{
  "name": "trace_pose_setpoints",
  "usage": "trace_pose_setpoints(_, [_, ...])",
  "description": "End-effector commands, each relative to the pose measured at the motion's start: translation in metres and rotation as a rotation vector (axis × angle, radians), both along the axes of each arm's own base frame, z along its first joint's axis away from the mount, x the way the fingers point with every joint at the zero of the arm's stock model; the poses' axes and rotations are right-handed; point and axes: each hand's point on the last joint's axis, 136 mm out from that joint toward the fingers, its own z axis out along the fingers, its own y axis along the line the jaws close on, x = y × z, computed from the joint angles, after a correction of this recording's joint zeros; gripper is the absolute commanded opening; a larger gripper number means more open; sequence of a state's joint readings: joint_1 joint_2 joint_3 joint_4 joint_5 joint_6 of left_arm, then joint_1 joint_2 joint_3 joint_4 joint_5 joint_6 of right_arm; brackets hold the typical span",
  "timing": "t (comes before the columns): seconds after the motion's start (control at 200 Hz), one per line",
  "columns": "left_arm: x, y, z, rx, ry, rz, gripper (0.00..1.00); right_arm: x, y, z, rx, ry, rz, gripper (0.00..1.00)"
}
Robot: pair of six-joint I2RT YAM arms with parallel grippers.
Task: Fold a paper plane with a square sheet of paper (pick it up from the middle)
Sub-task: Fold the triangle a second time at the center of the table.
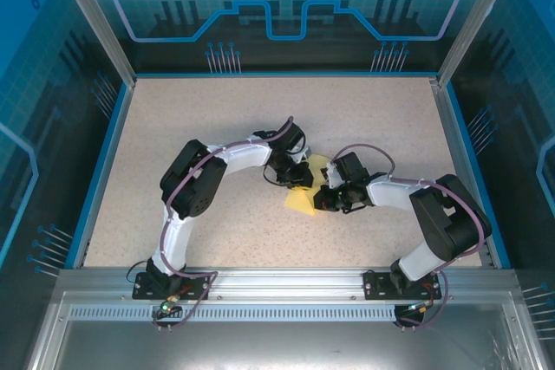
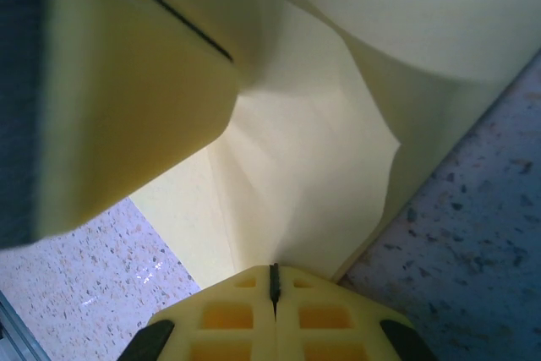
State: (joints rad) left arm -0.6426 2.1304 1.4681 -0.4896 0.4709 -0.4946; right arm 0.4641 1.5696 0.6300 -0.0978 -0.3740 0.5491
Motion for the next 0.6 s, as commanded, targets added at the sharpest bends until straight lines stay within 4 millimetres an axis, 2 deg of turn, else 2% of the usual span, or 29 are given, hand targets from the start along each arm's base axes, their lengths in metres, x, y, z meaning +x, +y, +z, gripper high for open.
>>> trace_pose_setpoints(0.0, [0.001, 0.009, -0.014, 0.050, -0.002, -0.002, 0.17, -0.018, -0.014, -0.018, -0.090, 0.070, 0.009, 0.02])
trace_pose_setpoints(0.29, [0.003, 0.027, -0.034, 0.152, -0.011, 0.009, 0.15, -0.018, -0.014, -0.012, -0.095, 0.057, 0.022, 0.02])
trace_pose_setpoints(0.595, [-0.002, 0.029, -0.048, 0.162, 0.015, -0.001, 0.15, -0.005, 0.003, 0.022, 0.019, -0.002, -0.003, 0.02])
